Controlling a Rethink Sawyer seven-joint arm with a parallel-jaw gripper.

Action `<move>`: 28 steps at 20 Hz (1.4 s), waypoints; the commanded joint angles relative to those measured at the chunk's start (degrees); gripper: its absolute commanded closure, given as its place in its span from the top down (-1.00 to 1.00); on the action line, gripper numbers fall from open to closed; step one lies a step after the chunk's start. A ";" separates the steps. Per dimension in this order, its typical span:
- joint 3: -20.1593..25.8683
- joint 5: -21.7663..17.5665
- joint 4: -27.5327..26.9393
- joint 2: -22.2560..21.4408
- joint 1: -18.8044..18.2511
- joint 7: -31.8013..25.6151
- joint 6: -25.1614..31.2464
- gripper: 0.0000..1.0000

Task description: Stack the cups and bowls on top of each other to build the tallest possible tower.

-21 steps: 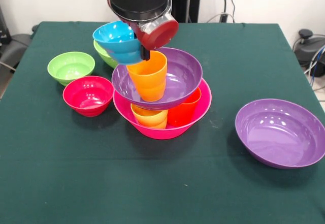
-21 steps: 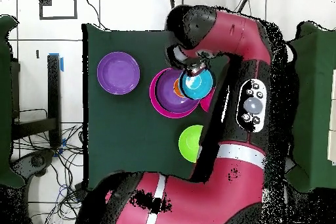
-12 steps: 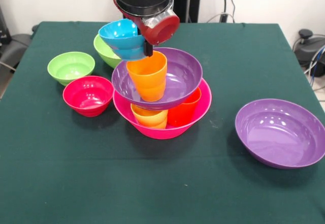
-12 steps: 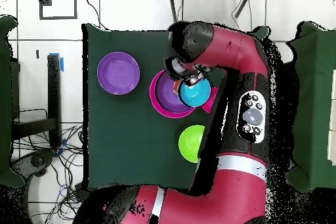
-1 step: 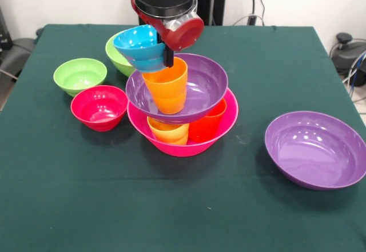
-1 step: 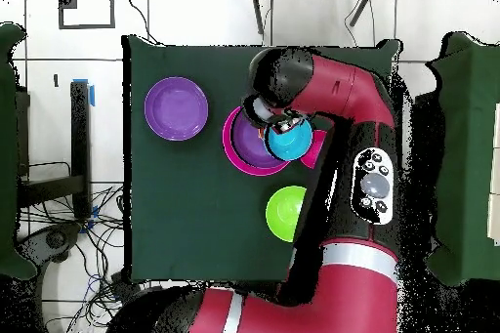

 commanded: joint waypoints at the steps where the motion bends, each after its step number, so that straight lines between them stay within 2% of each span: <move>1: 6.91 0.87 7.91 0.14 0.39 -2.61 -6.65 -1.00; 7: 7.41 1.81 8.35 -0.03 0.21 -2.01 -7.04 -1.00; 19: 7.14 1.13 2.22 2.24 0.61 -1.78 -1.87 -1.00; 28: 7.40 0.64 0.07 3.22 0.59 -1.99 -0.86 -1.00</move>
